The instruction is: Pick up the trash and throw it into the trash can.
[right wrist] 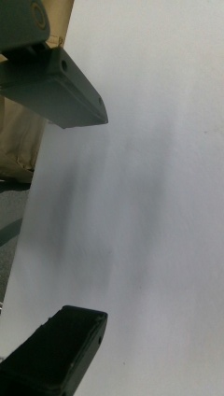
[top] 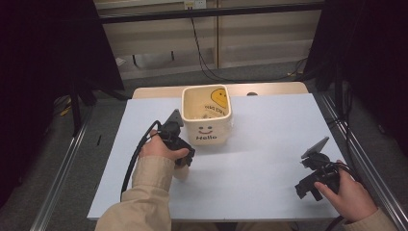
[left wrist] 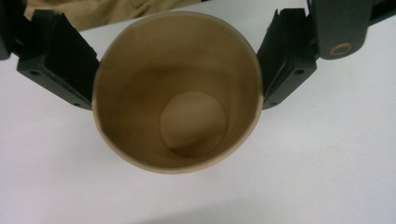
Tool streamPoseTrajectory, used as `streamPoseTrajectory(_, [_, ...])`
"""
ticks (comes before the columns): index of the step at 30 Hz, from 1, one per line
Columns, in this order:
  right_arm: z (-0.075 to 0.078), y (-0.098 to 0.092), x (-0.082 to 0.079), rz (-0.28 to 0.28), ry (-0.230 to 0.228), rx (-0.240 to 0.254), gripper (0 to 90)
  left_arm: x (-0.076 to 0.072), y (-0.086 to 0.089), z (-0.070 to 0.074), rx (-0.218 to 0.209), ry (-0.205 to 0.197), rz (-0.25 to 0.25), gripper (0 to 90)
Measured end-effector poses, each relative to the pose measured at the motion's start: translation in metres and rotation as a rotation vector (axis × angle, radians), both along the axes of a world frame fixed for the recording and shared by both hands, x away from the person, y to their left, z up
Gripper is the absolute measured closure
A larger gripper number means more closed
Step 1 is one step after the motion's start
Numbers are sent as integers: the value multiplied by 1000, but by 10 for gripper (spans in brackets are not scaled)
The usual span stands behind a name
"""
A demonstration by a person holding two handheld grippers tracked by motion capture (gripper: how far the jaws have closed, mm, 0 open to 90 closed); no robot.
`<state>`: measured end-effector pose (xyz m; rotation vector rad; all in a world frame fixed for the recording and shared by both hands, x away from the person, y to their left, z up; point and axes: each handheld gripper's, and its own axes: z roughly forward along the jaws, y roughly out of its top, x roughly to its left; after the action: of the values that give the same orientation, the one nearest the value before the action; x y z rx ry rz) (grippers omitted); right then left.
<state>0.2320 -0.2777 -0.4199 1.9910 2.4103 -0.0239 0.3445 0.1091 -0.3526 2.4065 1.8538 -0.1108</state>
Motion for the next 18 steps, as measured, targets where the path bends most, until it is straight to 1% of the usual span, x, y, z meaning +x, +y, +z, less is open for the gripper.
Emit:
streamPoseTrajectory(1, [0,0,0,1,-2,0,56,1,0,5,-5,-2,-1,185])
streamPoseTrajectory(2, [0,-1,0,9,-4,1,54,3,1,13,-5,-1,-17,185])
streamPoseTrajectory(4, [0,-1,0,-2,-3,0,56,3,0,23,-7,-10,-10,185])
streamPoseTrajectory(5, [0,-1,0,-7,1,2,55,4,0,30,-7,-9,-27,185])
streamPoseTrajectory(7, [0,-1,0,-7,4,-1,55,6,0,44,-6,-20,-37,185])
streamPoseTrajectory(8, [0,0,0,0,1,-3,55,7,0,51,-22,-19,-35,185])
streamPoseTrajectory(10, [0,0,0,-2,3,-6,57,11,0,64,-32,-15,-47,185])
streamPoseTrajectory(12, [0,1,0,7,3,-4,54,13,0,74,-49,-5,-59,186])
streamPoseTrajectory(13, [0,0,0,9,1,-3,56,15,-1,80,-44,-8,-67,186])
streamPoseTrajectory(14, [1,0,0,8,19,-14,55,16,-1,84,-42,-11,-61,186])
streamPoseTrajectory(15, [1,0,0,8,19,-14,55,18,-2,90,-42,-14,-58,186])
streamPoseTrajectory(16, [1,0,0,2,17,-13,55,20,-2,95,-31,-18,-64,187])
streamPoseTrajectory(17, [2,0,0,4,17,-12,56,21,-2,100,-38,-14,-62,187])
streamPoseTrajectory(18, [2,0,0,11,12,-8,55,25,-2,109,-21,-13,-58,188])
